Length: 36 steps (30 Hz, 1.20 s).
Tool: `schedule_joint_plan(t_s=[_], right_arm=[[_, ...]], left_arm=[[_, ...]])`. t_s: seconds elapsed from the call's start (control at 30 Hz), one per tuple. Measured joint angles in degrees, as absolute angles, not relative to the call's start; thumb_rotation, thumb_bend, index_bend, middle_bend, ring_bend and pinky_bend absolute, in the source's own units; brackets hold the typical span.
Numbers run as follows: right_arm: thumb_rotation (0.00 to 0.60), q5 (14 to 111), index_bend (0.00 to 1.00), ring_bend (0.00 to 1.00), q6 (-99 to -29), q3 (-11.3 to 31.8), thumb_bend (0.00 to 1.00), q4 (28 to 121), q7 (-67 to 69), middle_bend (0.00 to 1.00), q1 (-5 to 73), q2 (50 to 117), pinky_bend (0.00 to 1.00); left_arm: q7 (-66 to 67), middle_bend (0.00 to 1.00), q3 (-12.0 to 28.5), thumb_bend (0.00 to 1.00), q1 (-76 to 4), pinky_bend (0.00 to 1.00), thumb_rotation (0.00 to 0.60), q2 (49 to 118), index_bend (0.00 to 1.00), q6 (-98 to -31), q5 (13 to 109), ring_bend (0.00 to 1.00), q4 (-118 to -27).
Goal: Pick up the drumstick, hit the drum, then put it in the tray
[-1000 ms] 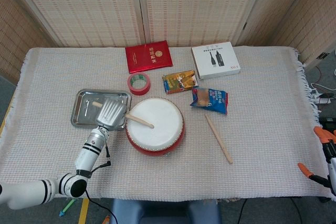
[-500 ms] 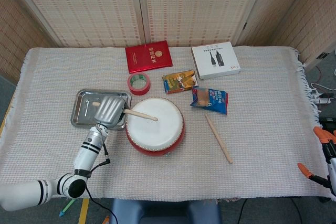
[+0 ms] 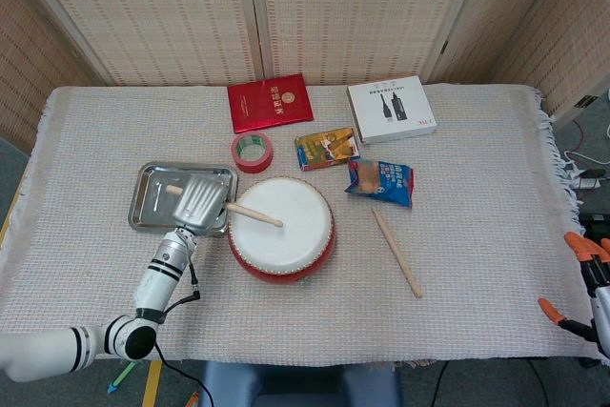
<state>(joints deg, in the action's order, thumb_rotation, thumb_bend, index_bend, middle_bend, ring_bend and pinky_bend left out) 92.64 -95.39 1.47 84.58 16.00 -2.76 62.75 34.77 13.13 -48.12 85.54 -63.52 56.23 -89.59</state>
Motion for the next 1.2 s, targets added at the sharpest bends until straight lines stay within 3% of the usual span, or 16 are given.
schedule_joint_plan(t_s=[0.13,0.53,0.9,1.2], right_arm=[[0.600,92.88,0.00,0.00,-94.03,0.96,0.18,84.90,15.69,0.08,-2.40,62.48,0.00],[0.600,92.95,0.00,0.00,-89.58,-0.47,0.18,87.15,13.72,0.08,-0.87,61.01,0.00],[0.600,92.68,0.00,0.00,-90.10,-0.40,0.18,87.13,13.75,0.08,-1.02,61.13,0.00],[0.600,91.66,0.00,0.00,-89.98,-0.18,0.18,86.76,14.12,0.08,-1.21,61.28,0.00]], left_arm=[[32.68,1.00,13.59,0.76,-47.95,1.00,0.600,84.05,1.00,-63.01,56.17,0.93,-91.64],[41.55,1.00,9.92,0.76,-49.30,1.00,0.600,88.49,1.00,-61.99,55.65,0.93,-84.76],[26.42,1.00,17.89,0.76,-48.15,1.00,0.600,84.94,1.00,-61.47,51.55,0.93,-86.30],[22.64,1.00,19.29,0.76,-49.06,1.00,0.600,88.10,1.00,-56.88,47.67,0.93,-70.00]])
